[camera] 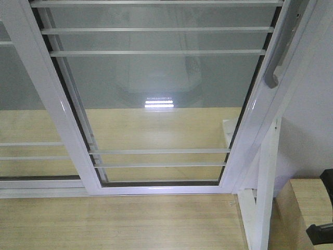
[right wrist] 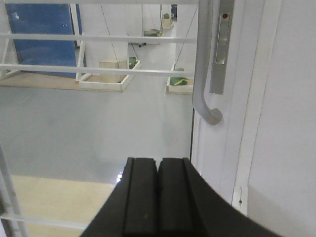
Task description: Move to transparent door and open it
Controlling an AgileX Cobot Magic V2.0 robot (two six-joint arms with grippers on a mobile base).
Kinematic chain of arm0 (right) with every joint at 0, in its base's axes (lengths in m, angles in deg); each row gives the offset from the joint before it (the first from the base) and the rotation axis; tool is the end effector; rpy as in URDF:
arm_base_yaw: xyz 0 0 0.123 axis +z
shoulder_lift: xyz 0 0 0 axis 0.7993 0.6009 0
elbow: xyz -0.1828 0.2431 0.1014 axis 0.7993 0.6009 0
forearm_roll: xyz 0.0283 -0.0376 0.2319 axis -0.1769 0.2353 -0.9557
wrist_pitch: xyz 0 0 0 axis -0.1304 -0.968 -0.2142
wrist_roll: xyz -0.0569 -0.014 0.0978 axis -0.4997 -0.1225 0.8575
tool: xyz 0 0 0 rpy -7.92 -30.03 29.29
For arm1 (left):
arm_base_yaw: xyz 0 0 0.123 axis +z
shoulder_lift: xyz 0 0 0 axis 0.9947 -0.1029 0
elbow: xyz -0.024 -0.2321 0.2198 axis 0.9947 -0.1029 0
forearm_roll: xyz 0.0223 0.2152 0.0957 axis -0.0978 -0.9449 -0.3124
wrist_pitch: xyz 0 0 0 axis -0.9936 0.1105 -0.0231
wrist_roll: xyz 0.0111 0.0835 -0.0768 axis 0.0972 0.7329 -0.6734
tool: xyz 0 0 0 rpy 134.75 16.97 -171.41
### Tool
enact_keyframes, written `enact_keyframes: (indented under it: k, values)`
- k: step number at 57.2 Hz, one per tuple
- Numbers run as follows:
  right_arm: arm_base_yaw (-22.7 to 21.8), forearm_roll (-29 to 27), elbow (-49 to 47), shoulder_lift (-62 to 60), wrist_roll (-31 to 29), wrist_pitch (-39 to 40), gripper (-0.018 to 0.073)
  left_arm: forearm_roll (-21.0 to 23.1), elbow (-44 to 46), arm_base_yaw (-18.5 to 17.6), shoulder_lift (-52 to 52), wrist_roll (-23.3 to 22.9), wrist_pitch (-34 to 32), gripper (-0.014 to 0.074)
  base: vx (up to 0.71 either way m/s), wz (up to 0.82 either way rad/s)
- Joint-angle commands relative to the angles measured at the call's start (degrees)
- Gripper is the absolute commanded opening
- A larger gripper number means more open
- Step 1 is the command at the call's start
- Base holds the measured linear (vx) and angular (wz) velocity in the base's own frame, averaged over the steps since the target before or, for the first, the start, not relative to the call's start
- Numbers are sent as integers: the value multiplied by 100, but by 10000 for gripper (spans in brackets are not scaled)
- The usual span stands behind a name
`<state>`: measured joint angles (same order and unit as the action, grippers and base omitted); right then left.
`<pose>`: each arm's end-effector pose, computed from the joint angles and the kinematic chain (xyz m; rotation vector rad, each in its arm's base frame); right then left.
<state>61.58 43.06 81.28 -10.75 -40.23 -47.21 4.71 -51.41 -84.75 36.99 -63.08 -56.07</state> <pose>0.0298 0.0053 0.1902 -0.1082 1.6442 0.1379 0.0287 -0.0014 0.1956 0.0069 1.5826 -0.0242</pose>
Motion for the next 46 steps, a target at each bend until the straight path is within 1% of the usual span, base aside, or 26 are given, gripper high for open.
enact_keyframes:
  k: [1, 10, 13, 15, 17, 20, 23, 26, 29, 31, 35, 46]
  values:
    - [0, 29, 0, 130, -7, 944, -4, 25, -42, 5, -87, -26, -1178, -6, 0, 0]
    - [0, -2, -8, 130, 30, 1851, -4, 38, -36, 5, -87, -51, -2269, -6, 0, 0]
    - [0, -2, -54, 130, 37, 2113, -4, 39, -21, 5, -87, -266, -2545, -6, 0, 0]
    - [0, -2, -124, 130, 31, 2150, -4, 26, 4, 5, -87, -509, -2612, -6, 0, 0]
    - [0, -2, -226, 130, 26, 2094, -4, 20, 62, 5, -87, -749, -2552, -6, 0, 0]
    - [0, 3, -421, 136, -47, 1931, -4, -24, 236, 5, -107, -939, -2258, -6, 0, 0]
    - [0, 3, -688, 174, -176, 1669, -4, -119, 458, 5, -168, -942, -1805, -6, 0, 0]
    - [0, 3, -1057, 314, -324, 1352, -4, -307, 754, 5, -317, -929, -1340, -6, 0, 0]
    - [0, 3, -1453, 581, -360, 1104, -4, -412, 1012, 5, -535, -929, -1114, -6, 0, 0]
    - [0, 9, -1646, 753, -360, 1021, -4, -481, 1188, 5, -735, -924, -1104, -6, 0, 0]
    - [0, 28, -2098, 1287, -360, 984, -4, -468, 1538, 5, -1249, -922, -1173, -6, 0, 0]
    - [0, 28, -3217, 3124, -360, 1008, -4, -468, 2427, 5, -3050, -927, -1407, -6, 0, 0]
